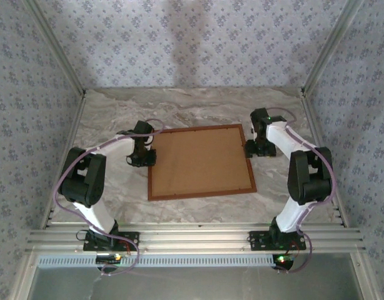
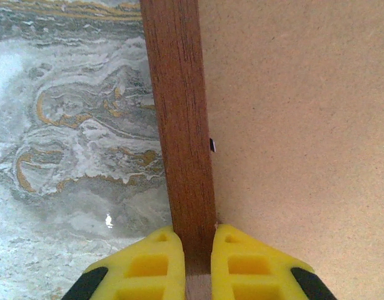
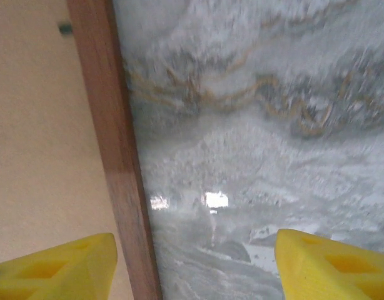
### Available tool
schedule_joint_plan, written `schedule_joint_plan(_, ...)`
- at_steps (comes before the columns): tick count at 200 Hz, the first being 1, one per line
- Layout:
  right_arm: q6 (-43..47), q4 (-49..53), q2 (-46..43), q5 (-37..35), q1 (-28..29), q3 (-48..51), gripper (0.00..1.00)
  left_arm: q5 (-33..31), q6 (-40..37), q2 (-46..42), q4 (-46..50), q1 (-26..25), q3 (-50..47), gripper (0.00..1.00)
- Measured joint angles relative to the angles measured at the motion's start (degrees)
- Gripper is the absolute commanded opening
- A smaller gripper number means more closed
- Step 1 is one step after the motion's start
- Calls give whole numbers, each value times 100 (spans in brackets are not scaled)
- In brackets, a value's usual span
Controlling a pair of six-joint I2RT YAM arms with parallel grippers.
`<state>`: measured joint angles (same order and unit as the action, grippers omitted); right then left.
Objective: Put the photo into the frame
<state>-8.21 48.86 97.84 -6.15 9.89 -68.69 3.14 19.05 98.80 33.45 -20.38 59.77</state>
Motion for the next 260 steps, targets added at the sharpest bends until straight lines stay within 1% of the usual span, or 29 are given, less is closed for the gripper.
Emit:
schedule_joint_plan(26,-170,-48,-273,0,70,540,65,-2,0,0,2,0,0,0)
schedule_joint_plan(62,-415,-42,-640,-2,201,986,65,-2,-2,28,55,0,44,0)
schedule_joint_plan(102,-693,-26,-684,-52,350,1344,66,0,-2,35,55,0,48,0)
schedule_joint_plan(165,-986,33,-691,-269,533,1370,66,0,-2,72,105,0,96,0)
schedule_joint_plan(260,-1088,-52,-629,-260,619,1449,66,0,-2,74,107,0,98,0)
